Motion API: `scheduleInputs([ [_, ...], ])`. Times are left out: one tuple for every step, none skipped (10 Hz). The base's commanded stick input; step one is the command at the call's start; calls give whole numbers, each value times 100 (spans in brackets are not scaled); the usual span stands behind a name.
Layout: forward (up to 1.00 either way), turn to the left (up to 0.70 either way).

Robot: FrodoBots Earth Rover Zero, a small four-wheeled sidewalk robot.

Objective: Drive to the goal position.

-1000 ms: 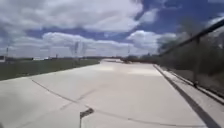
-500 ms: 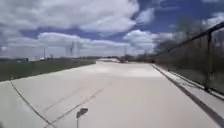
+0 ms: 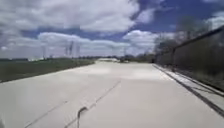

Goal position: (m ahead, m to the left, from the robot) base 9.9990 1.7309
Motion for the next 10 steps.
scheduleInputs([
  [100,0],
  [100,0],
  [100,0],
  [100,0],
  [100,0],
  [100,0],
  [100,0],
  [100,0],
  [100,0],
  [100,0],
])
